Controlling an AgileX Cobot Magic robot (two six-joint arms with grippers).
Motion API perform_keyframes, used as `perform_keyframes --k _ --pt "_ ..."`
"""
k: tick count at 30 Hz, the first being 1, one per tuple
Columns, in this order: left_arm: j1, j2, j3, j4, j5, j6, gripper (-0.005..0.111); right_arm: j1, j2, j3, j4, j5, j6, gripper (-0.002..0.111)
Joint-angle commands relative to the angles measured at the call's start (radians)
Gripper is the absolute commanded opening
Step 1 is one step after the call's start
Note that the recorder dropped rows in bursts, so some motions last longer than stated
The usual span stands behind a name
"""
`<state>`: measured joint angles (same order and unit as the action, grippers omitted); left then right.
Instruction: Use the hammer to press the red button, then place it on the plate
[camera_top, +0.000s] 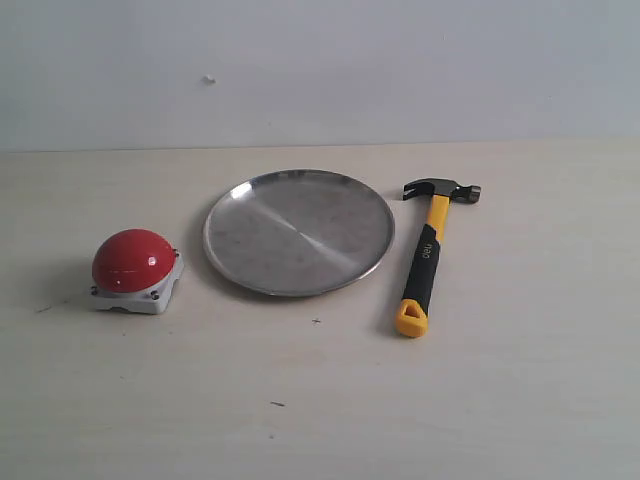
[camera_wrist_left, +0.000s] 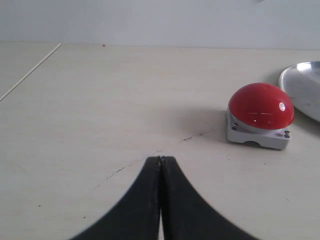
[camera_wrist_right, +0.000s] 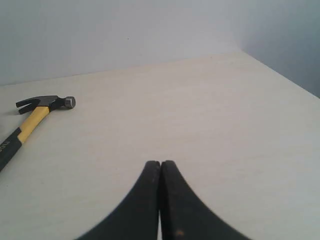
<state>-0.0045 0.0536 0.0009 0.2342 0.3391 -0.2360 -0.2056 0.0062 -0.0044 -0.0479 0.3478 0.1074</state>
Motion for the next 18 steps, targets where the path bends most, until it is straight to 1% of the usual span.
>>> perform_keyframes --k 1,13,16,17,18 --pt "0.005 -0.010 -0.001 -0.001 -0.005 -0.002 0.000 -0.005 -0.006 0.004 -0.002 -0.006 0.000 0.000" --pt "0.005 -0.010 -0.001 -0.001 -0.005 -0.002 0.000 -0.005 -0.006 0.004 -0.013 -0.008 -0.002 0.000" --pt "0.005 -0.010 -0.001 -0.001 -0.005 -0.002 0.000 -0.005 -0.006 0.004 -0.096 -0.015 -0.025 0.000" --pt "0.005 -0.010 -0.001 -0.001 -0.005 -0.002 0.000 -0.005 -0.006 0.004 -0.161 -0.015 -0.048 0.000" --pt "0.005 -0.010 -0.001 -0.001 -0.005 -0.002 0.000 -0.005 -0.006 0.004 -0.288 -0.019 -0.086 0.000"
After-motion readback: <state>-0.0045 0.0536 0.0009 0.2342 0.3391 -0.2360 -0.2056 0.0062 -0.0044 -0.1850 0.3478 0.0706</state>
